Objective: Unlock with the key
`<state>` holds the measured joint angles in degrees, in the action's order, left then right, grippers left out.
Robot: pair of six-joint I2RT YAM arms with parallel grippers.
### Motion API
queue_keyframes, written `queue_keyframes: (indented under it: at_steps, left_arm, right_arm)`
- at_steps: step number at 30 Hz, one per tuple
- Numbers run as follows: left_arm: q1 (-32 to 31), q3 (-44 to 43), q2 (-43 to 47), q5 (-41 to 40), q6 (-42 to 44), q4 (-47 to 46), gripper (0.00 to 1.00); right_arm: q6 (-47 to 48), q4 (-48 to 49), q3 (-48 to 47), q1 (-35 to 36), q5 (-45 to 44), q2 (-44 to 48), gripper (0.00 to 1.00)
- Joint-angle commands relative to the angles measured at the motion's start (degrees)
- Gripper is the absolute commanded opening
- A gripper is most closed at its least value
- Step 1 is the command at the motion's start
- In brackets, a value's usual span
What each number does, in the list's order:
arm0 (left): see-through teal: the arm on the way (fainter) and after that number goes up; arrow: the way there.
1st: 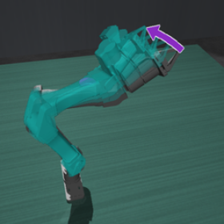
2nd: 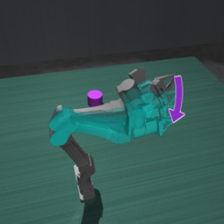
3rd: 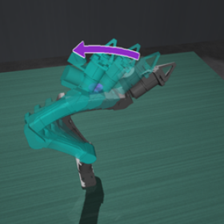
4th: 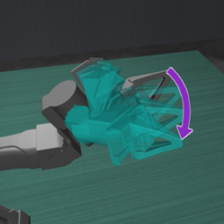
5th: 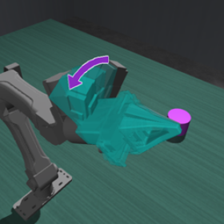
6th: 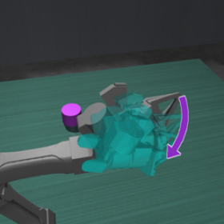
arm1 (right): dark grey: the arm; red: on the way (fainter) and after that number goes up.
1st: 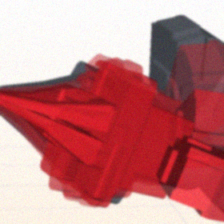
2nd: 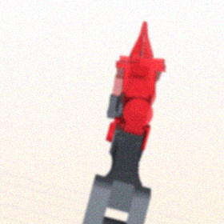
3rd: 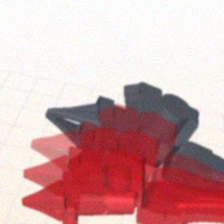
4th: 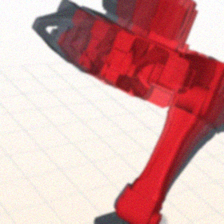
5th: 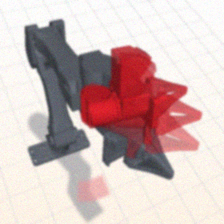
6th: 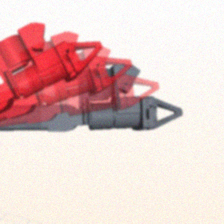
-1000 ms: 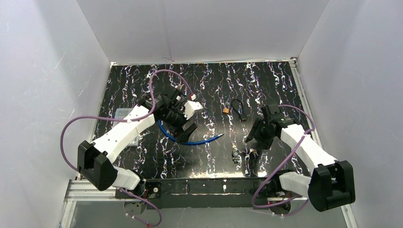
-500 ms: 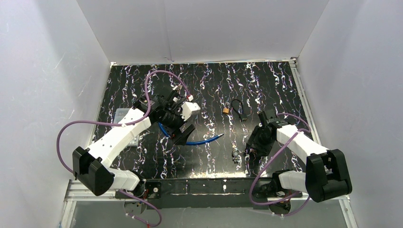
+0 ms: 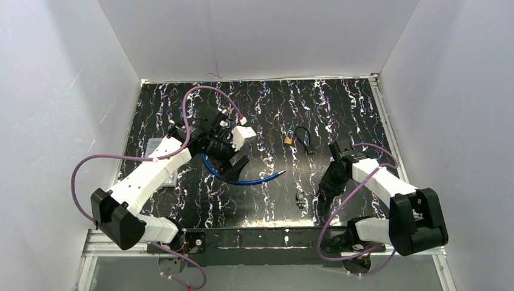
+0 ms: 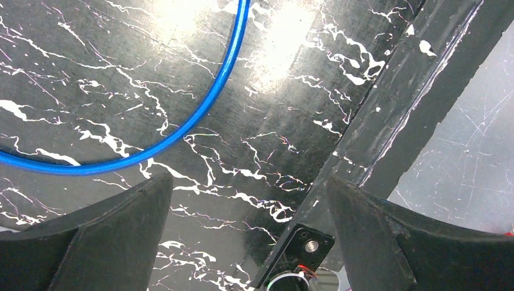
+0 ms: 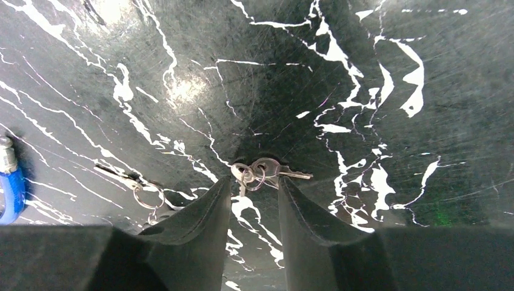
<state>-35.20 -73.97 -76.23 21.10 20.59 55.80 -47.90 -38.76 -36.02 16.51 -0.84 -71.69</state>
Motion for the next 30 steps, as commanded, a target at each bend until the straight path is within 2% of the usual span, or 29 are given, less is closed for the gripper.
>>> queue_keyframes:
  at_steps: [1, 9, 11, 12, 15, 23, 30]
  left_arm:
    - [0.3, -1.9, 1.8, 1.8, 0.2, 1.8, 0.97]
    - [0.4, -2.0, 2.1, 2.0, 0.7, 2.6, 0.96]
    - [0.3, -2.0, 2.2, 2.2, 0.8, 2.8, 0.95]
    - [0.3, -2.0, 2.3, 2.2, 0.8, 2.8, 0.95]
    - [0.3, -2.0, 2.3, 2.3, 0.9, 2.8, 0.95]
    - [0.3, -3.3, 2.0, 5.4, 1.6, 2.2, 0.93]
    - [0.3, 1.0, 5.4, 15.5, 1.3, -6.5, 0.93]
  right_arm:
    - [-0.5, 0.3, -2.2, -0.2, -2.3, -1.1, 0.37]
    - [-0.5, 1.2, -1.3, -0.3, -1.9, -1.9, 0.27]
    - [-0.5, 1.4, -1.1, -0.3, -1.7, -2.0, 0.18]
    - [-0.5, 1.3, -1.1, -0.3, -1.6, -2.1, 0.11]
    - [-0.3, 0.9, -1.4, -0.3, -1.8, -2.0, 0.02]
    - [2.7, -0.2, -3.8, -0.2, -0.1, 3.1, 0.01]
    - [7.2, -1.1, -8.0, 0.7, 6.7, 9.6, 0.01]
